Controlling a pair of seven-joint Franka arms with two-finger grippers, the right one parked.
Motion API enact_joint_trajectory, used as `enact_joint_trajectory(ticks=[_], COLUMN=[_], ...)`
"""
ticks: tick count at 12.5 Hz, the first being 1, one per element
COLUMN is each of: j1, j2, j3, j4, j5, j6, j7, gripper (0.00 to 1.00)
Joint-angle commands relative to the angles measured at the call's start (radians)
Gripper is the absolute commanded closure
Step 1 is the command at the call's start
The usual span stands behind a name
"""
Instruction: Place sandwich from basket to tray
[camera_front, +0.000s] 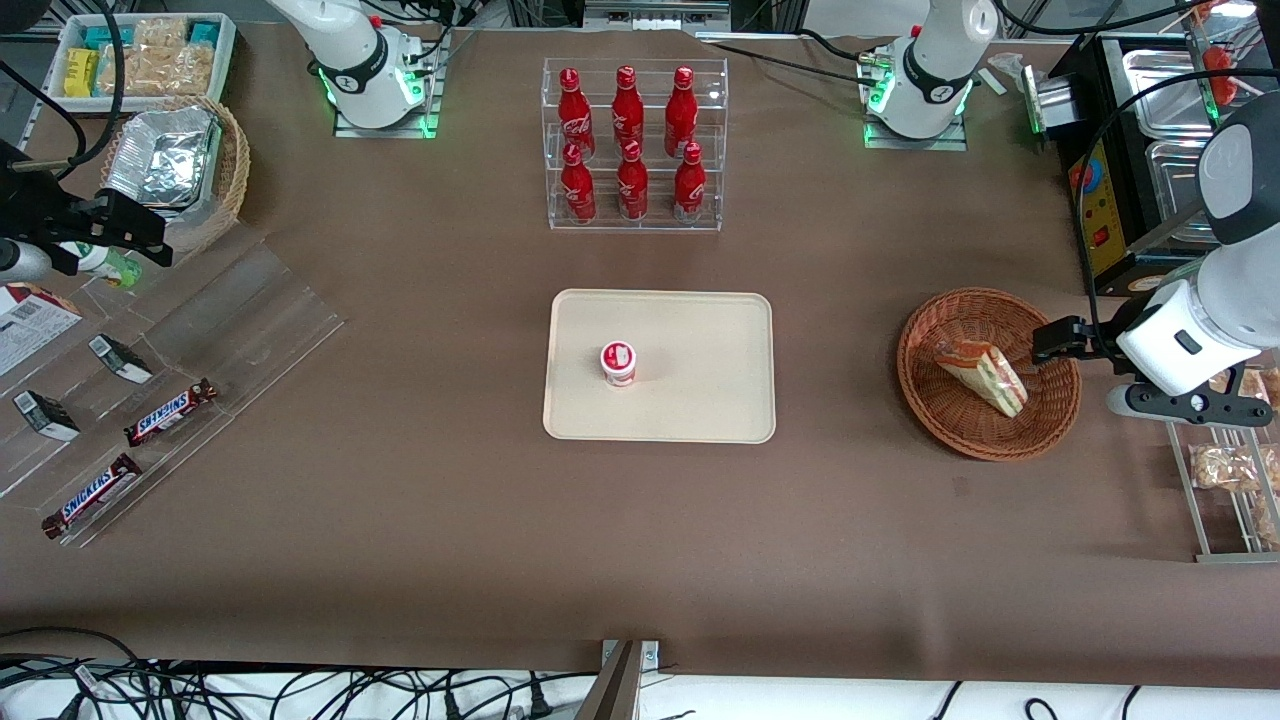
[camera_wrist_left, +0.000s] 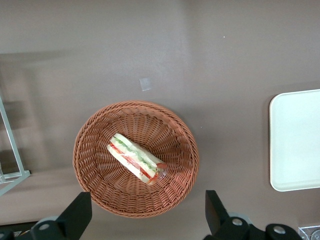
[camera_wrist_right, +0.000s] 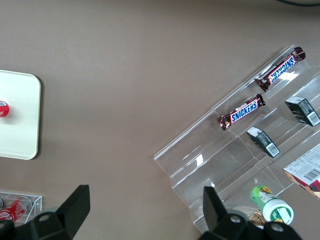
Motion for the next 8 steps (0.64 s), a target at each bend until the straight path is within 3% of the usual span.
enact_joint_trajectory(ticks=[1,6,8], j1=[0.007,0.008,0.015], j2=[0.018,0.018,0.021], j3=[0.003,0.003,0.003], j4=[0.035,0.025,-0.003], j5=[-0.008,0.015,0.015], j6=[-0.014,-0.017,-0.019], j7=[-0.009,-0.032,-0.204], gripper=[0.00,0.00,0.00])
